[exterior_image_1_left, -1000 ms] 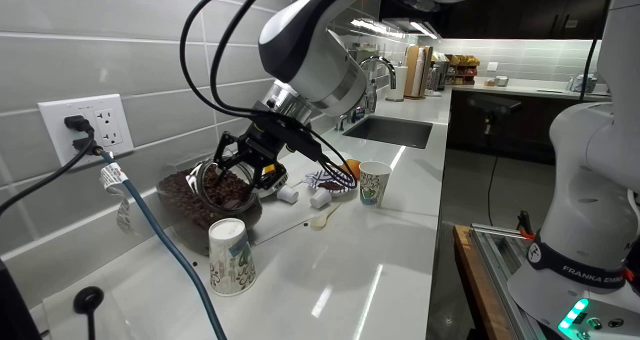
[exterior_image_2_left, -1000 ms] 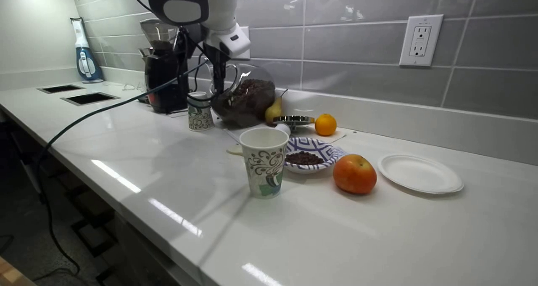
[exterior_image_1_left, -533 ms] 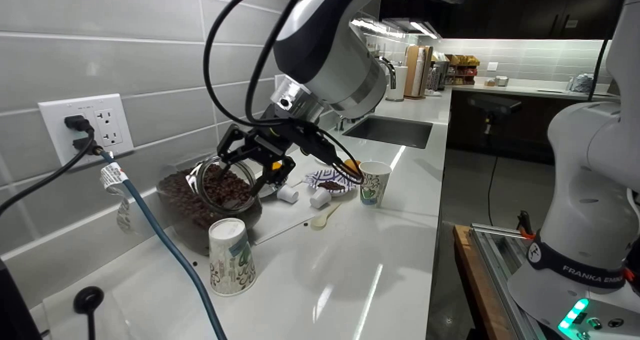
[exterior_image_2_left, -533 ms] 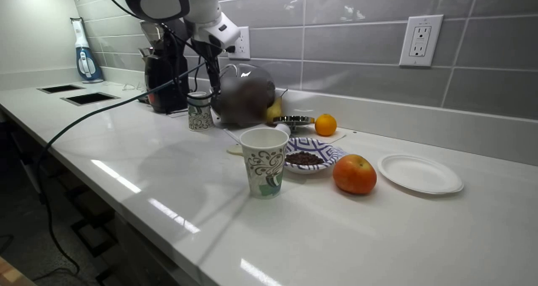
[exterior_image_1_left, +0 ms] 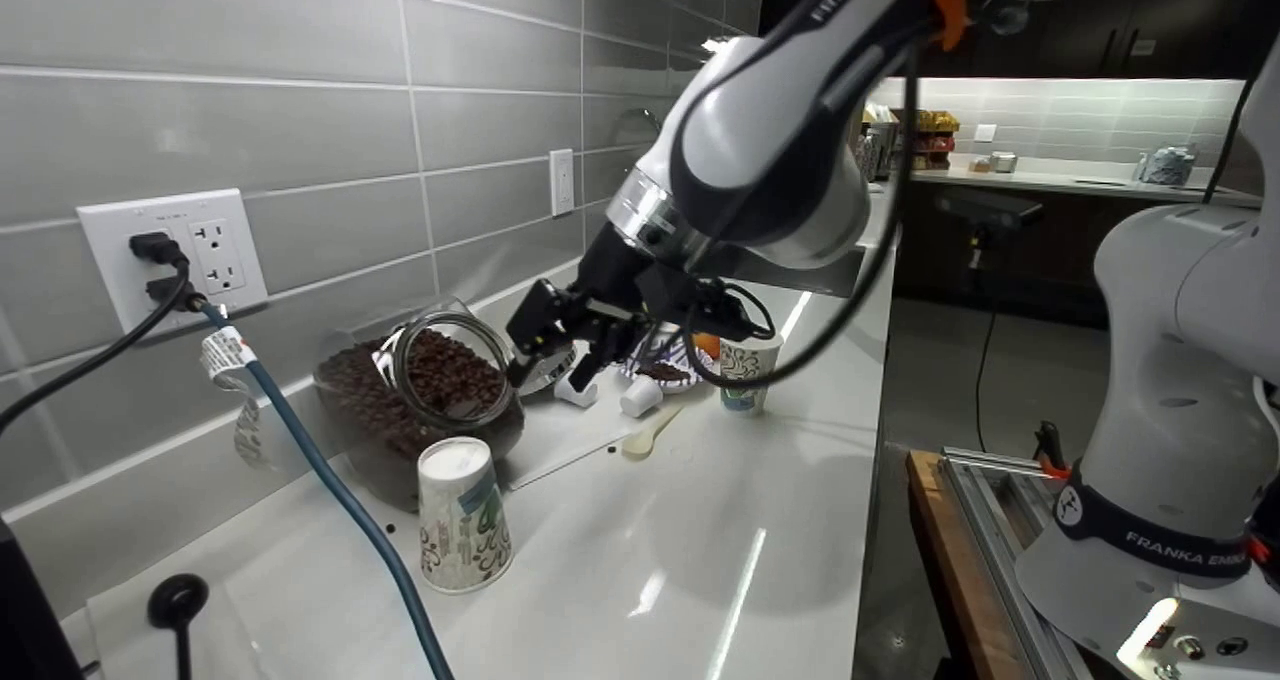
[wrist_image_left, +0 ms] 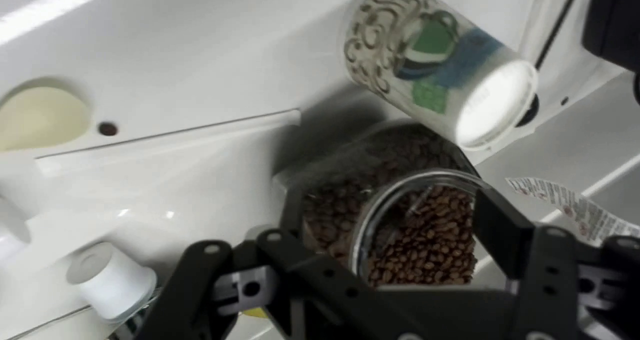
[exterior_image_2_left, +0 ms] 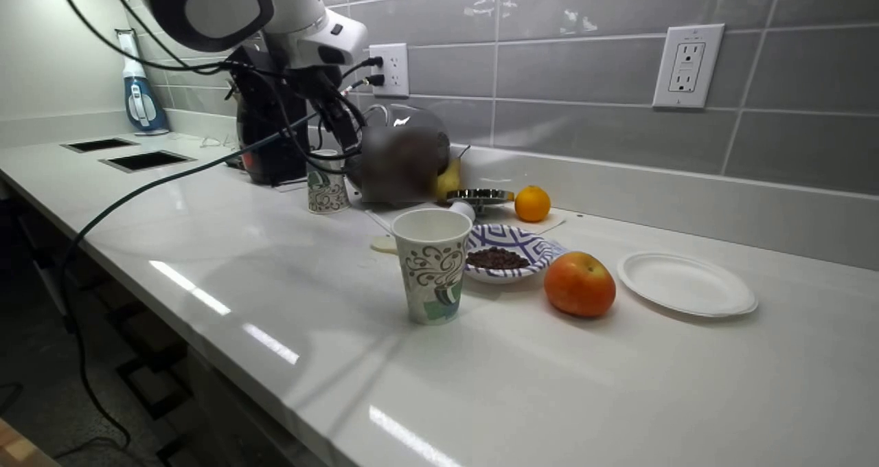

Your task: Scoop some of the contents in the jar and pour them in the bowl

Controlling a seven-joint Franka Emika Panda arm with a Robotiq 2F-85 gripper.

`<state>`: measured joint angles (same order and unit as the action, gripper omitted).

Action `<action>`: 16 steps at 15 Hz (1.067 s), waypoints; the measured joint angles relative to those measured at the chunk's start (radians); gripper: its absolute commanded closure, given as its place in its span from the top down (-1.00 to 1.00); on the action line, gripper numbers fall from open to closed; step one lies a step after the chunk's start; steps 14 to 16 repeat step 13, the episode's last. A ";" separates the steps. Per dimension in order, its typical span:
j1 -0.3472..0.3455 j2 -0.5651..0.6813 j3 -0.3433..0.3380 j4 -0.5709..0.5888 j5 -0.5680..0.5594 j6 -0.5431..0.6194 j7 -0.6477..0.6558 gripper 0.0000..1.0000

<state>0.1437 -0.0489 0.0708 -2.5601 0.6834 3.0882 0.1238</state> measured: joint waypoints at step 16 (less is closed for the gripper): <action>-0.028 -0.453 -0.041 -0.127 -0.293 -0.716 0.243 1.00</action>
